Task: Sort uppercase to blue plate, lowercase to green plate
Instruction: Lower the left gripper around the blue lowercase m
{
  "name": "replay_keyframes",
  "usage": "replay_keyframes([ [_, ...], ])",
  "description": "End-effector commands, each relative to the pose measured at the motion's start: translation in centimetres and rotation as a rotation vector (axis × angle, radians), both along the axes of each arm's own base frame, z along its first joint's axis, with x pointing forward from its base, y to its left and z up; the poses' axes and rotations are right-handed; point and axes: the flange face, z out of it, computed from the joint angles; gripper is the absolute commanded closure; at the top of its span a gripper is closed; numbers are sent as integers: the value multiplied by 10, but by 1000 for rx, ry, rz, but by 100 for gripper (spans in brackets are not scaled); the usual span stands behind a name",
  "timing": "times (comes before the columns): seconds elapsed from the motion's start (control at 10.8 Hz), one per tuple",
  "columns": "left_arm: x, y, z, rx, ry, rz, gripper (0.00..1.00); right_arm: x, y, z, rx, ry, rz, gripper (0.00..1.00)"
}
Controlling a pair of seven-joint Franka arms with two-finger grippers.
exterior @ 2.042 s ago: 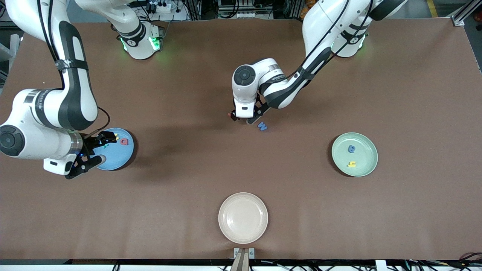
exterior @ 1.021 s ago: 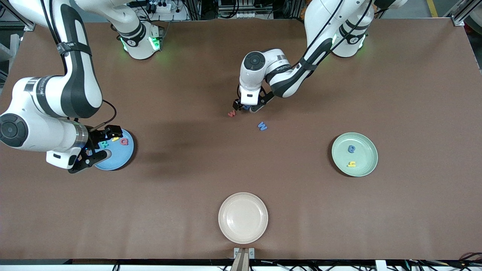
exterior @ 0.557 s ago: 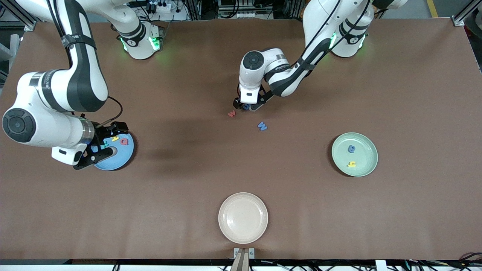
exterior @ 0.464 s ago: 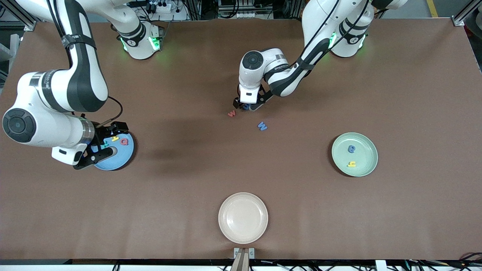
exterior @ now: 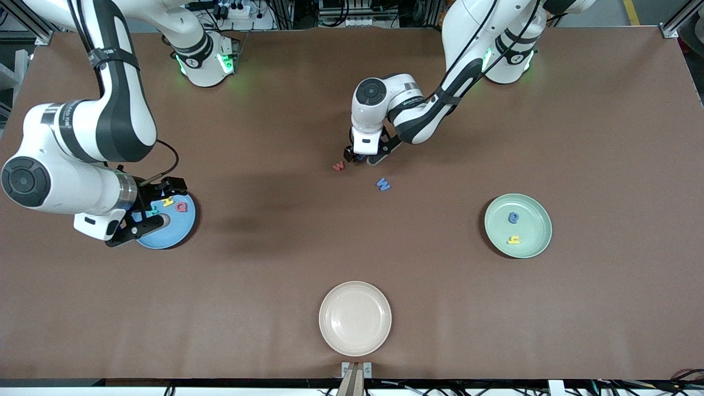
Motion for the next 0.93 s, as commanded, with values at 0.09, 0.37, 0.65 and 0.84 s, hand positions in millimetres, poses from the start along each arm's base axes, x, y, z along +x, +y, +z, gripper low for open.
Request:
replay_keyframes([
  [0.09, -3, -2, -3, 12, -11, 1, 13, -6, 1, 10, 0, 0, -10, 0],
  [0.37, -2, -1, -3, 12, -11, 4, 16, -5, 0, 9, -1, 0, -11, 0],
  [0.65, -4, -6, 0, 6, -15, 2, 17, -5, 0, 9, -1, 0, -11, 0],
  [0.84, -3, -6, 0, 6, -16, 0, 33, -5, 0, 9, -1, 0, -11, 0],
])
